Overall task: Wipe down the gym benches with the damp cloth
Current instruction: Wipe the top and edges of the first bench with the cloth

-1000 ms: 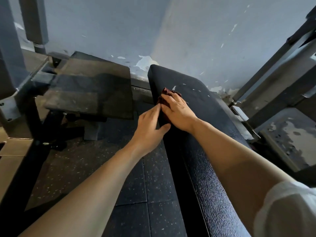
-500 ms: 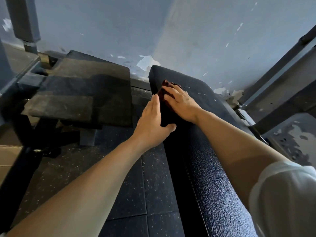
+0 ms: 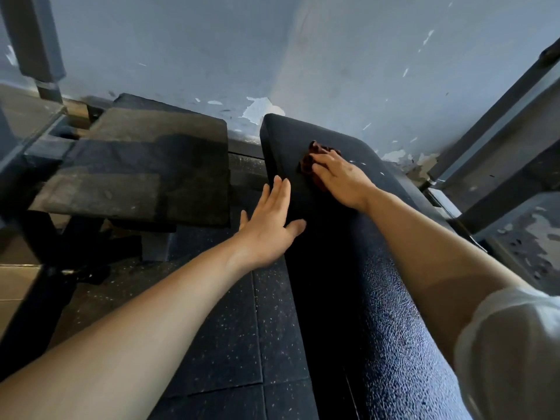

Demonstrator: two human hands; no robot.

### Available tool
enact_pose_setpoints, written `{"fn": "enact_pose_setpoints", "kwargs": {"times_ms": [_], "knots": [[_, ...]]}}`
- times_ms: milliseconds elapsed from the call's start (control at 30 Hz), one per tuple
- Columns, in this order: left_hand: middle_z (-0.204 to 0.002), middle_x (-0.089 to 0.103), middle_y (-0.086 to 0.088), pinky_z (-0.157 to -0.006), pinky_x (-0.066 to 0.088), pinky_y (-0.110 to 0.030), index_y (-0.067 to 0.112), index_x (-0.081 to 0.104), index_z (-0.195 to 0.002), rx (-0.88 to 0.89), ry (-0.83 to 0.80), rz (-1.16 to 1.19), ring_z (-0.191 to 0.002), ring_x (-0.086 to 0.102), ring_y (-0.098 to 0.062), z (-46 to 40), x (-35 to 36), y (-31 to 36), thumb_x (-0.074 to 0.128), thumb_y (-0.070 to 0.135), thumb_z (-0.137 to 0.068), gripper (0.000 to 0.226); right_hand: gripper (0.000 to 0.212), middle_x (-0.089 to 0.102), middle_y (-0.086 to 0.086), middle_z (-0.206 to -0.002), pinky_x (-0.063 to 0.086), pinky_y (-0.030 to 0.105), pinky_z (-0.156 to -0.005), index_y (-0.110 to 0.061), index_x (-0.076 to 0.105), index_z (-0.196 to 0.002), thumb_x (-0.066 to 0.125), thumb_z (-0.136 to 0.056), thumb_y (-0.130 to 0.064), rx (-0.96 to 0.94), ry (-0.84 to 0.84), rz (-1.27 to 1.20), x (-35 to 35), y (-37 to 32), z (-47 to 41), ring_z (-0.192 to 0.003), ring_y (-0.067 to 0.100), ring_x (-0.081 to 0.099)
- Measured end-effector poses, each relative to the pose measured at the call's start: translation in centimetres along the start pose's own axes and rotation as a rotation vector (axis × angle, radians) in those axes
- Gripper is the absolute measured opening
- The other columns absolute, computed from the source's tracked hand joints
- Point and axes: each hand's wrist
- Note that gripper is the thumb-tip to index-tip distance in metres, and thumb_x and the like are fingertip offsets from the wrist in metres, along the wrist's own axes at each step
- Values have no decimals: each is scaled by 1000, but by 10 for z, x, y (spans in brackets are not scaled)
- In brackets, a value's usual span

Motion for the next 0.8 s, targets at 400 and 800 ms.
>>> {"fn": "enact_pose_setpoints", "kwargs": {"times_ms": [400,800], "knots": [[-162,-2,1,-118,-7,-36,15,9,-154,117,205,-278,-147,-11,-8,-1,1,5,37,25,-100,62,43,27,0,-157,9,35,-118,-21,40,-146,33,-105,-32,-52,17,-1,2,18,-1,-146,21,19],[-158,24,-4,-120,3,-40,13,34,-147,135,292,-557,-149,2,-19,-63,15,38,32,32,-104,47,41,28,-1,-157,6,28,-119,-22,44,-144,36,-104,-27,-57,71,-27,3,57,-3,-147,18,18]]}}
Point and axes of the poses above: each hand's wrist, its own z-axis away from the middle knuckle, its own x-axis out of the palm, y = z × x
